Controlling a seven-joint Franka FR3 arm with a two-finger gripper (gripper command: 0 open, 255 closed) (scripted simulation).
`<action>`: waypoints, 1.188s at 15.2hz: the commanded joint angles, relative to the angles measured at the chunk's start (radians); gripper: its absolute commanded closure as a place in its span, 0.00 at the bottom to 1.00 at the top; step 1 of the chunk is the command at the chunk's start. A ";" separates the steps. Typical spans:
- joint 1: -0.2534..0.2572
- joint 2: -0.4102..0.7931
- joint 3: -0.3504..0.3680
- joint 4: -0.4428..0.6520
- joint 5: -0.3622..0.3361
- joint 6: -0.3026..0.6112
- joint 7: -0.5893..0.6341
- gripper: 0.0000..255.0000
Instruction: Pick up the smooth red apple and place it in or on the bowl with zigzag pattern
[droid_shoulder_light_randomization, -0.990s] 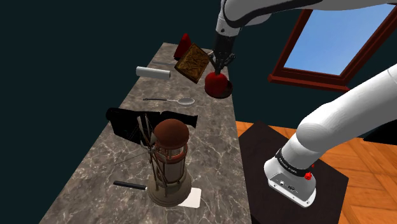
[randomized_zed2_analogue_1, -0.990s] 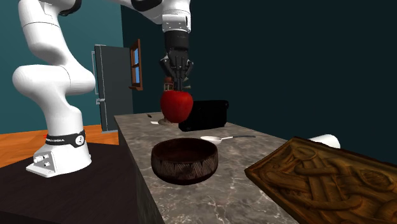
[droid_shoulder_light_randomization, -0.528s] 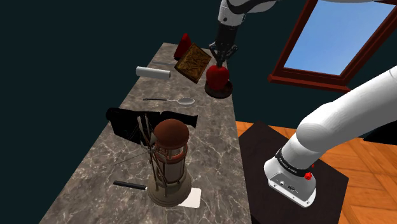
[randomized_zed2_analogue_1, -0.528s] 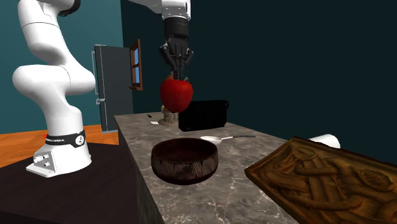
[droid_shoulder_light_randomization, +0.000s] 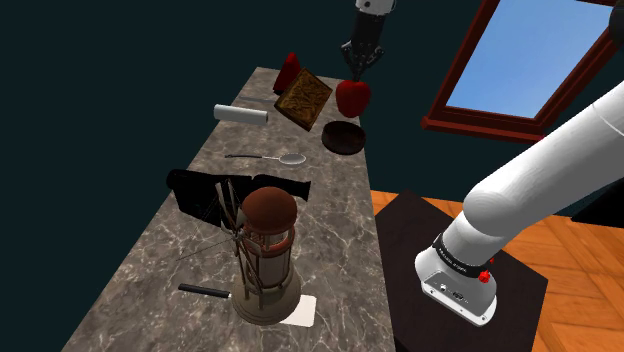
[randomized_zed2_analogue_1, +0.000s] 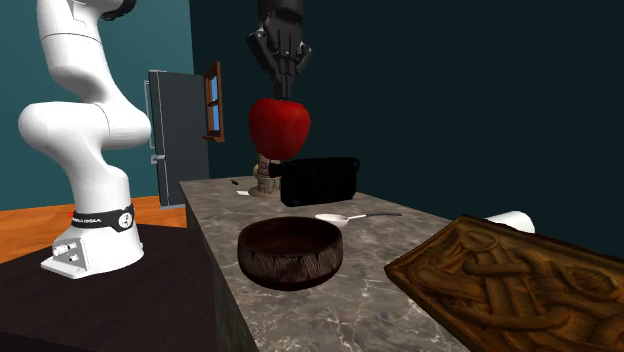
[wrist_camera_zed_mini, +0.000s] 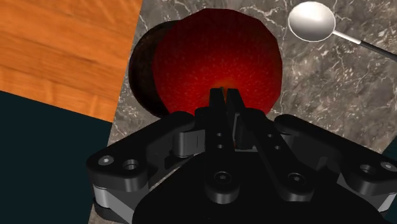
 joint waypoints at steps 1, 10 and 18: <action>-0.014 0.043 -0.020 0.068 -0.007 -0.026 -0.032 1.00; -0.047 0.138 -0.062 0.161 -0.016 -0.025 -0.105 1.00; -0.047 0.141 -0.062 0.057 -0.015 0.083 -0.106 1.00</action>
